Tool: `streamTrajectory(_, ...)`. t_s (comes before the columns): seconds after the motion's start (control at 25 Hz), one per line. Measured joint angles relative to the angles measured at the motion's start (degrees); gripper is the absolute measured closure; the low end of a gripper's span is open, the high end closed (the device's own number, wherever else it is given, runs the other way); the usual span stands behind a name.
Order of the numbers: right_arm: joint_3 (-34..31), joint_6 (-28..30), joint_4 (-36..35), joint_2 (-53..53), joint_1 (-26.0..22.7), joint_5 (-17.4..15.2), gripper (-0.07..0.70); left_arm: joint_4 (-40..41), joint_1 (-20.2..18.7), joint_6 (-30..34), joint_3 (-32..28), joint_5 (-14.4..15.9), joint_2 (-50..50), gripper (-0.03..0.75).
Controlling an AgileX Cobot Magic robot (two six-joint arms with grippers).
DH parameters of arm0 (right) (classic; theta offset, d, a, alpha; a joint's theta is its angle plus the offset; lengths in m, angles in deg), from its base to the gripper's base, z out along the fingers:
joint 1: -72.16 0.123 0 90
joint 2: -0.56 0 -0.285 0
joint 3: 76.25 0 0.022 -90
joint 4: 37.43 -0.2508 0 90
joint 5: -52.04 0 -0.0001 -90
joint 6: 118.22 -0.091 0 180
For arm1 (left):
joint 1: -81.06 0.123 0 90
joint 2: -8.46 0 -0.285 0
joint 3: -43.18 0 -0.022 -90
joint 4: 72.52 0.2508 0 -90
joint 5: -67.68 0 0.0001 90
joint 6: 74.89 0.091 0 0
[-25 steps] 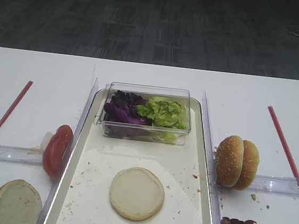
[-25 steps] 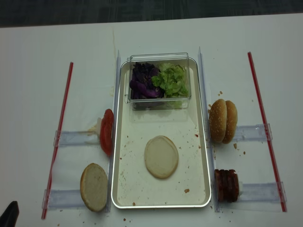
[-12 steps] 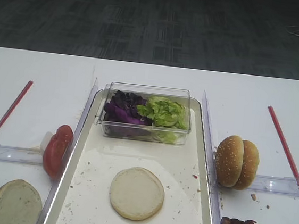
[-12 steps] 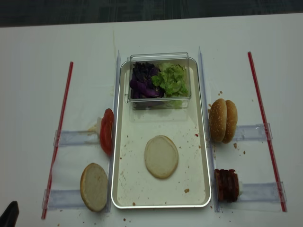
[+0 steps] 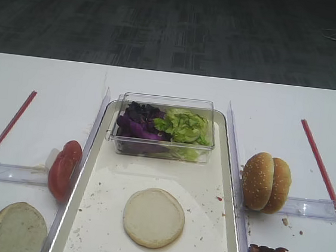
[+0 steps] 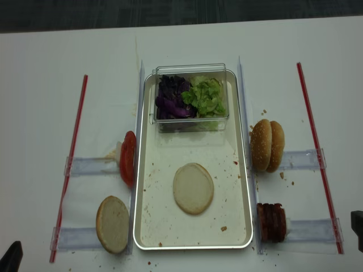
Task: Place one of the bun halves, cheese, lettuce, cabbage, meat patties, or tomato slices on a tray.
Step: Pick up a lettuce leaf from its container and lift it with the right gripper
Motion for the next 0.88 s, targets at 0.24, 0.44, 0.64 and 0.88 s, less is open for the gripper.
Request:
streamTrajectory(0.24, 0.56, 0.00, 0.00, -15.16, 0.00, 0.27, -0.029, 0.00, 0.00, 0.00, 0.00, 0.00, 0.00, 0.151)
streamTrajectory(0.44, 0.56, 0.00, 0.00, -21.17, 0.00, 0.74, -0.029, 0.00, 0.00, 0.00, 0.00, 0.00, 0.00, 0.151)
streamTrajectory(0.64, 2.15, 0.00, 0.00, -24.29, 0.00, 1.36, -0.029, 0.00, 0.00, 0.00, 0.00, 0.00, 0.00, 0.151)
streamTrajectory(0.88, 10.63, 0.00, 0.00, -35.14, 0.00, 4.93, -0.029, 0.00, 0.00, 0.00, 0.00, 0.00, 0.00, 0.151)
